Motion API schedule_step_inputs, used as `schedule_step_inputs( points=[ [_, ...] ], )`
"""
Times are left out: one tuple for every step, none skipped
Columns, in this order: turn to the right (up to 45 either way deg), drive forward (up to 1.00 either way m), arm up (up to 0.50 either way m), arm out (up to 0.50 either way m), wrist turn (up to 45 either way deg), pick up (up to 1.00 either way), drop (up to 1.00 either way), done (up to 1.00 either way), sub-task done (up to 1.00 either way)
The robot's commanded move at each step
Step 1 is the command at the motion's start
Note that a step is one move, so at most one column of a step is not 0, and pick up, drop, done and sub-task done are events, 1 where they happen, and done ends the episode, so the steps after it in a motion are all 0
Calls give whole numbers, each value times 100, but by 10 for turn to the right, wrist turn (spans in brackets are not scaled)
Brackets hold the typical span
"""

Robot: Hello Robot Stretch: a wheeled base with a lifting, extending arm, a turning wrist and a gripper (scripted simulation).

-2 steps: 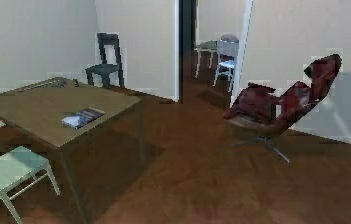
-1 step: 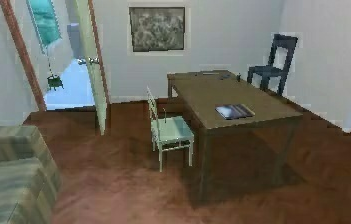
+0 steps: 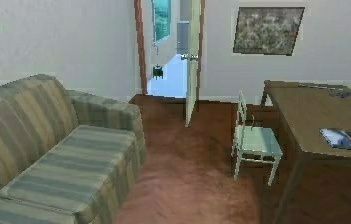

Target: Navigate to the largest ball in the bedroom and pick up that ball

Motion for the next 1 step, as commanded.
schedule_step_inputs(
  points=[
    [0, 100, 0, 0, 0, 0, 0, 0, 0]
  ],
)
